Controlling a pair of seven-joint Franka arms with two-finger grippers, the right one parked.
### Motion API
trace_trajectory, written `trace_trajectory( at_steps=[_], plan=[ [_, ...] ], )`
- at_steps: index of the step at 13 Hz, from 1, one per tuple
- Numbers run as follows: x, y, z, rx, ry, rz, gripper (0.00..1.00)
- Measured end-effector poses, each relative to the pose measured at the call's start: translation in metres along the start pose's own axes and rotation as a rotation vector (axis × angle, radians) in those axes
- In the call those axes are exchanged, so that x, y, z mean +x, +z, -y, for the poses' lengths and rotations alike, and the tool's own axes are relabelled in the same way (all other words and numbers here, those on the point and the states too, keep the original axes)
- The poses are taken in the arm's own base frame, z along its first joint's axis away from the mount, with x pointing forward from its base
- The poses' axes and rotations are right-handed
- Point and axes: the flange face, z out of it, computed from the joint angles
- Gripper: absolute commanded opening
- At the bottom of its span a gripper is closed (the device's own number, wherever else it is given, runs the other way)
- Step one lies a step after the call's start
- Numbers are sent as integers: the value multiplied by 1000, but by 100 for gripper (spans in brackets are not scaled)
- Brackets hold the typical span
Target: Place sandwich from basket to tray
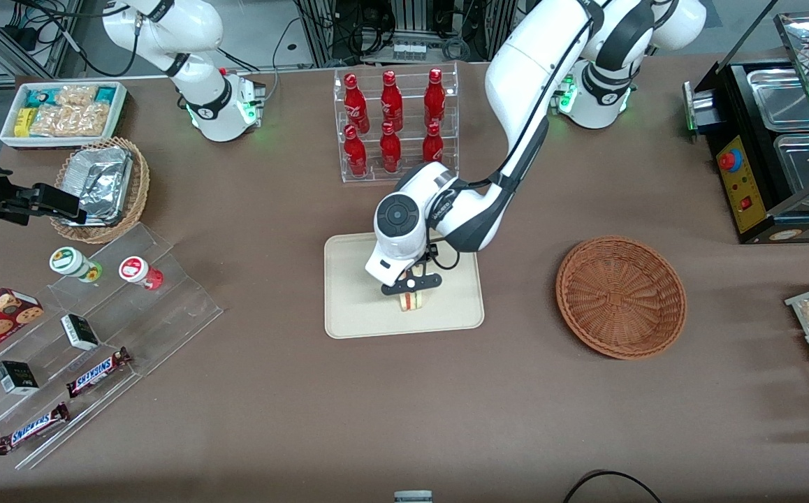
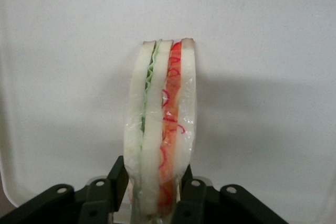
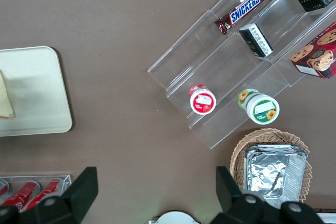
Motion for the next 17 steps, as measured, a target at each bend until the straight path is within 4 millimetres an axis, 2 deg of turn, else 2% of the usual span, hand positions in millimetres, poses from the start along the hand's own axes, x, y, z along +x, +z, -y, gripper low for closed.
trace_trajectory(
  at_steps=[3, 6, 8, 10, 11, 13, 17],
  plan=[
    [8, -25, -1, 0, -7, 1, 100],
    [22, -67, 5, 8, -25, 14, 100],
    [32, -95, 14, -1, 22, 11, 100],
    [37, -135, 30, -5, 100, 7, 100],
    [42, -157, 42, -11, 144, 1, 100],
    [61, -194, 80, -4, 231, 11, 100],
    [105, -231, 178, 15, 255, 21, 100]
  ],
)
